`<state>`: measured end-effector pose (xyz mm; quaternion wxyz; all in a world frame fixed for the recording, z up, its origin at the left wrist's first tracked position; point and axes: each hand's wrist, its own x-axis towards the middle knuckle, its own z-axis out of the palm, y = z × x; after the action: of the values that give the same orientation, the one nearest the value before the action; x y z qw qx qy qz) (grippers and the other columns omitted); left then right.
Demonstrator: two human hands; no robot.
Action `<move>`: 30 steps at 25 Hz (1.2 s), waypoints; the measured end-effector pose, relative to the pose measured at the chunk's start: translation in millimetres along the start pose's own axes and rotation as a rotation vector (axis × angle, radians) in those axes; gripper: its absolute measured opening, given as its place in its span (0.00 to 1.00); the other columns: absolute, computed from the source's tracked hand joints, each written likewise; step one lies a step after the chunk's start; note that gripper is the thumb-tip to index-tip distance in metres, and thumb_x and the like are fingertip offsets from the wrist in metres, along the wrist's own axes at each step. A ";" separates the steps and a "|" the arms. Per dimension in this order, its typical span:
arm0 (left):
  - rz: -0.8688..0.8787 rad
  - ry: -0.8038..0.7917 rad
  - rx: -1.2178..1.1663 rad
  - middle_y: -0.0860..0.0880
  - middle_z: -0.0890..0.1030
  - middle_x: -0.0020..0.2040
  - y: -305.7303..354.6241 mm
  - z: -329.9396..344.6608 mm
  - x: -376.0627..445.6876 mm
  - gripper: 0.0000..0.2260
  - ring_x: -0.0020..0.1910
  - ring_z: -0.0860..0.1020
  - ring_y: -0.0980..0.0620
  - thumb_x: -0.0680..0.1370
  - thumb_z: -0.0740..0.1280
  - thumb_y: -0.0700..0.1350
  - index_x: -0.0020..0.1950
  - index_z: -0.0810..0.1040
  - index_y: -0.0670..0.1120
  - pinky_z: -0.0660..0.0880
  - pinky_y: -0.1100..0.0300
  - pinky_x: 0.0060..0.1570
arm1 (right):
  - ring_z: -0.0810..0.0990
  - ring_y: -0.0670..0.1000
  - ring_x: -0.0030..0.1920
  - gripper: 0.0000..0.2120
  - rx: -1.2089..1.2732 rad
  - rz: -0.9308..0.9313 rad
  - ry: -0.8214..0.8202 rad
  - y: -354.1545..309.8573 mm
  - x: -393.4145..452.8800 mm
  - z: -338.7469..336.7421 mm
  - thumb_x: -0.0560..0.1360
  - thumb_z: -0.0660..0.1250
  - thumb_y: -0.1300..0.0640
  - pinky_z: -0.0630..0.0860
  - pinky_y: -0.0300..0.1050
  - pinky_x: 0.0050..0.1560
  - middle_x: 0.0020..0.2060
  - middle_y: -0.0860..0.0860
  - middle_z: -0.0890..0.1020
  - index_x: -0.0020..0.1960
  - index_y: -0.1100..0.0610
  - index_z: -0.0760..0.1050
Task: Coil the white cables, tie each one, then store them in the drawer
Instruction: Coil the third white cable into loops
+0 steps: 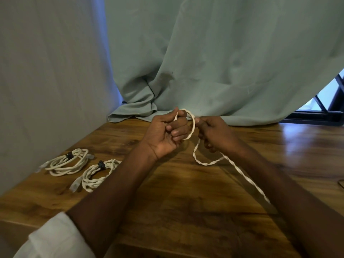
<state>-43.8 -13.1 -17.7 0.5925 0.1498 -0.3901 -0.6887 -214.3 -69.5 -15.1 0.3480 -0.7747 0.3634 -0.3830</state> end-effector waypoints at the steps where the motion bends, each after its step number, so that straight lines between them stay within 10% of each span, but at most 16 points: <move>1: 0.035 0.056 -0.032 0.54 0.65 0.23 0.5 -3.2 1.9 0.07 0.22 0.65 0.56 0.81 0.57 0.42 0.45 0.71 0.45 0.63 0.64 0.21 | 0.72 0.46 0.26 0.11 -0.116 0.003 -0.043 3.0 0.4 5.3 0.86 0.62 0.50 0.69 0.40 0.29 0.33 0.50 0.77 0.51 0.53 0.80; 6: 0.129 0.187 -0.099 0.54 0.65 0.22 9.1 -12.7 4.0 0.11 0.18 0.64 0.58 0.80 0.56 0.37 0.41 0.74 0.43 0.58 0.65 0.18 | 0.76 0.50 0.42 0.07 -0.526 -0.105 -0.151 0.8 -3.1 18.0 0.86 0.62 0.51 0.67 0.46 0.40 0.39 0.46 0.76 0.50 0.52 0.72; 12: 0.165 0.130 -0.063 0.54 0.76 0.30 11.8 1.2 -0.8 0.17 0.21 0.70 0.58 0.86 0.56 0.44 0.64 0.77 0.34 0.65 0.68 0.23 | 0.75 0.44 0.38 0.08 -0.574 -0.169 -0.177 -8.2 -10.9 15.1 0.84 0.64 0.48 0.66 0.42 0.34 0.38 0.44 0.76 0.59 0.50 0.72; 16: 0.302 0.180 -0.176 0.40 0.88 0.47 19.4 -3.3 0.8 0.14 0.43 0.88 0.45 0.85 0.58 0.41 0.62 0.76 0.32 0.85 0.58 0.39 | 0.79 0.44 0.40 0.08 -0.556 -0.239 -0.361 -12.5 -17.1 16.7 0.83 0.66 0.49 0.70 0.43 0.38 0.39 0.46 0.81 0.52 0.53 0.79; 23: 0.362 0.389 1.146 0.44 0.87 0.45 -4.1 -8.2 5.6 0.15 0.45 0.87 0.48 0.89 0.54 0.46 0.56 0.79 0.43 0.83 0.51 0.49 | 0.76 0.31 0.52 0.08 -0.572 -0.443 -0.499 -29.2 -21.7 5.0 0.81 0.70 0.49 0.74 0.41 0.52 0.52 0.36 0.81 0.53 0.53 0.84; 25: 0.314 0.303 1.347 0.49 0.82 0.38 -5.5 -8.1 3.3 0.15 0.37 0.81 0.55 0.88 0.57 0.44 0.47 0.79 0.45 0.77 0.57 0.40 | 0.81 0.36 0.42 0.08 -0.396 -0.329 -0.439 -34.0 -20.1 -10.0 0.79 0.74 0.51 0.77 0.46 0.45 0.42 0.42 0.86 0.49 0.55 0.87; 30: 0.063 0.083 0.837 0.49 0.63 0.26 -12.5 3.2 0.4 0.24 0.22 0.57 0.54 0.86 0.59 0.55 0.47 0.81 0.36 0.54 0.61 0.22 | 0.67 0.41 0.18 0.10 0.108 -0.192 -0.107 -26.4 -13.3 -37.4 0.75 0.76 0.62 0.63 0.32 0.22 0.20 0.45 0.75 0.49 0.68 0.80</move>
<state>-54.8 -12.4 -24.5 0.5164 0.3933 -0.6164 -0.4458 -244.0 -55.2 19.3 0.3701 -0.8053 0.2472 -0.3917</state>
